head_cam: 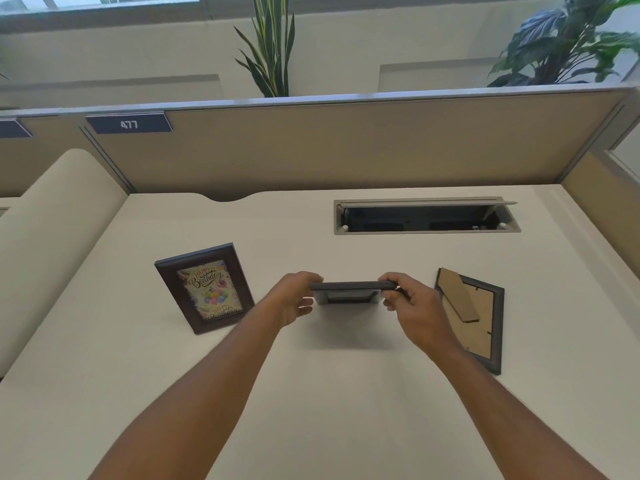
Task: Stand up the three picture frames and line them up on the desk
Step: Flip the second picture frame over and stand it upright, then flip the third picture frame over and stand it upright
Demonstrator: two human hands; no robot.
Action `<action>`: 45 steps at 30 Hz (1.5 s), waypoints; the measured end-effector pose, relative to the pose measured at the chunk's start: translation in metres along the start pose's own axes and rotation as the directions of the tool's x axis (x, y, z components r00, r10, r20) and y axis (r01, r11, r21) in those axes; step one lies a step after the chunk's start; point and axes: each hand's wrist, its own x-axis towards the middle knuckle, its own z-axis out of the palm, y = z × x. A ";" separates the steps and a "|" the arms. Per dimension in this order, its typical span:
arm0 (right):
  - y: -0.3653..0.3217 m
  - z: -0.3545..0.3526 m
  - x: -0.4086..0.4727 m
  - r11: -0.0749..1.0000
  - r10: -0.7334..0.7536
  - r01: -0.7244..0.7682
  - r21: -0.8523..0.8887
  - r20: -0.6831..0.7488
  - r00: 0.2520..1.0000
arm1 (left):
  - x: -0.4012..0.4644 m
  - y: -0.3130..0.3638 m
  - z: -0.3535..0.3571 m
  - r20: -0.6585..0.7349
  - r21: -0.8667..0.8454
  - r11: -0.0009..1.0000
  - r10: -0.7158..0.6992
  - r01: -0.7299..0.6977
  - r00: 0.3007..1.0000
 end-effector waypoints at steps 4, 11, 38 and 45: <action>-0.003 -0.002 0.009 1.000 -0.009 0.009 -0.025 0.003 1.000 | 0.005 0.008 0.003 0.048 0.078 0.996 -0.035 0.031 0.998; 0.002 -0.001 0.040 0.994 0.062 -0.063 -0.093 -0.021 0.998 | 0.021 0.016 0.012 0.044 -0.113 0.988 0.114 -0.109 0.992; 0.048 -0.041 0.031 0.942 0.312 -0.336 -0.014 -0.336 0.889 | 0.000 -0.040 0.041 -0.616 -0.133 0.926 0.201 -0.352 0.762; 0.094 -0.091 -0.032 0.820 0.472 -0.567 -0.079 -0.468 0.747 | -0.036 -0.095 0.133 -0.251 0.123 0.829 0.558 -0.546 0.791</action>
